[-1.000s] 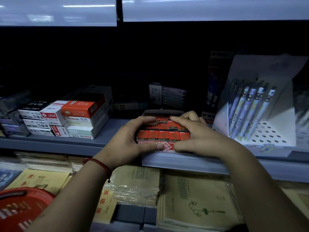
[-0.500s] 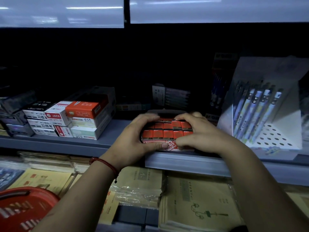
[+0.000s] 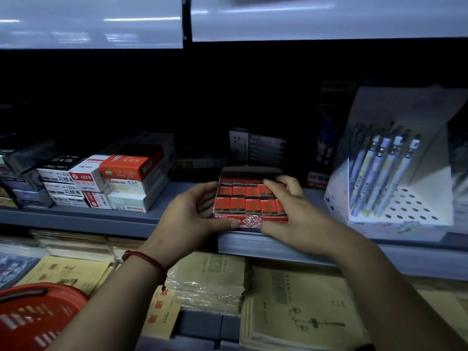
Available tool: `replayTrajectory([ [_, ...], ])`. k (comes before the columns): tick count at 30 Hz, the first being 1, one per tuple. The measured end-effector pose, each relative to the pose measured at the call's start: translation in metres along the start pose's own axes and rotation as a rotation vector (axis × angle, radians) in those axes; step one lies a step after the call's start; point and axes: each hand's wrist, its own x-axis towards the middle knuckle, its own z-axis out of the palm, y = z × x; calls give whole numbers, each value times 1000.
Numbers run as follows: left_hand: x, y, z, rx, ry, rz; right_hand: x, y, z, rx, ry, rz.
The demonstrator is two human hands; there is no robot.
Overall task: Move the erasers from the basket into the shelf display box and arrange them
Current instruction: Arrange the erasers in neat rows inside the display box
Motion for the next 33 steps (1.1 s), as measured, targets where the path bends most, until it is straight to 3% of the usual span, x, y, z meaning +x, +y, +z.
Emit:
replayTrajectory([
  [15,-2,-3,2,-31,35,-8,-5,-1,-3,-107,-62,32],
  [33,-2,-1,1,205,48,62,4,3,-4,-164,-103,18],
])
